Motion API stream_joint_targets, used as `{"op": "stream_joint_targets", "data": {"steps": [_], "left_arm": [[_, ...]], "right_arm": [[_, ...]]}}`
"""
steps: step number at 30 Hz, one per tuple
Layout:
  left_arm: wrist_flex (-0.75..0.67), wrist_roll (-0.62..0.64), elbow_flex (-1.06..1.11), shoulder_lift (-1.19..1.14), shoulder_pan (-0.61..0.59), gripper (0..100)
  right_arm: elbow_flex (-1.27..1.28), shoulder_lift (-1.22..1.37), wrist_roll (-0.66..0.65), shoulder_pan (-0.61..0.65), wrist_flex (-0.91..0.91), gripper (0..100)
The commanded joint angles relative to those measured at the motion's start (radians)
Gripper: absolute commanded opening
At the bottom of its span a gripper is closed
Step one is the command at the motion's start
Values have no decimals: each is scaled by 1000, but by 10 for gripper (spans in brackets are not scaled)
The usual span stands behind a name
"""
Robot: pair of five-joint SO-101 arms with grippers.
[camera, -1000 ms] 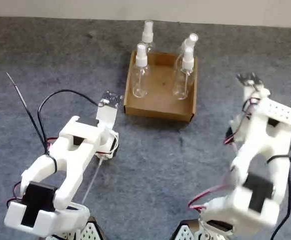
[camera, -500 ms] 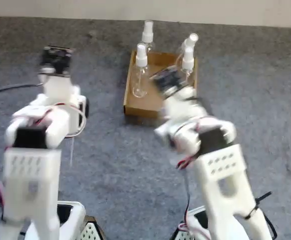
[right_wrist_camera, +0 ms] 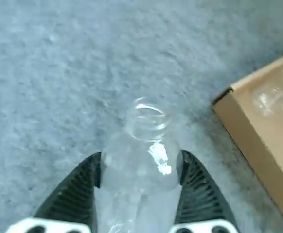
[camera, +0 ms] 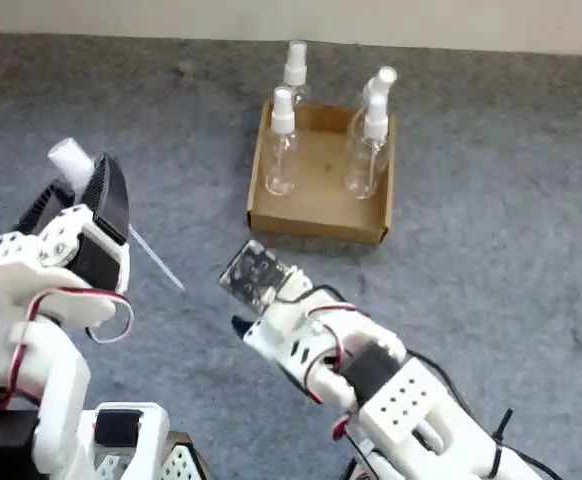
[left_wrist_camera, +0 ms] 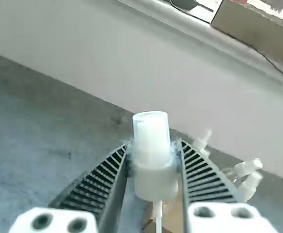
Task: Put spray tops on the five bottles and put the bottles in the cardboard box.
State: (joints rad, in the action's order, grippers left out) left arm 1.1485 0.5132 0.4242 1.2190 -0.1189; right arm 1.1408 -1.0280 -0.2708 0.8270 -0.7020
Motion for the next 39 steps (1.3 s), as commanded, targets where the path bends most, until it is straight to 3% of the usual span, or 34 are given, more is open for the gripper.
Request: {"op": "stream_joint_targets", "data": {"steps": [1, 6, 14, 21, 31, 39], "left_arm": [[-72, 34, 87, 67, 68, 66], [-146, -12, 255, 171, 176, 66], [-292, -44, 490, 292, 177, 66], [-416, -48, 552, 354, 174, 66], [-414, -43, 682, 354, 186, 66], [-413, -48, 759, 354, 355, 66]], "right_arm": [[4, -81, 9, 42, 31, 3], [5, -101, 11, 56, 28, 3], [7, -101, 11, 59, 27, 3], [54, -105, 11, 59, 28, 3], [54, -105, 11, 58, 28, 3], [53, -107, 11, 51, 28, 3]]}}
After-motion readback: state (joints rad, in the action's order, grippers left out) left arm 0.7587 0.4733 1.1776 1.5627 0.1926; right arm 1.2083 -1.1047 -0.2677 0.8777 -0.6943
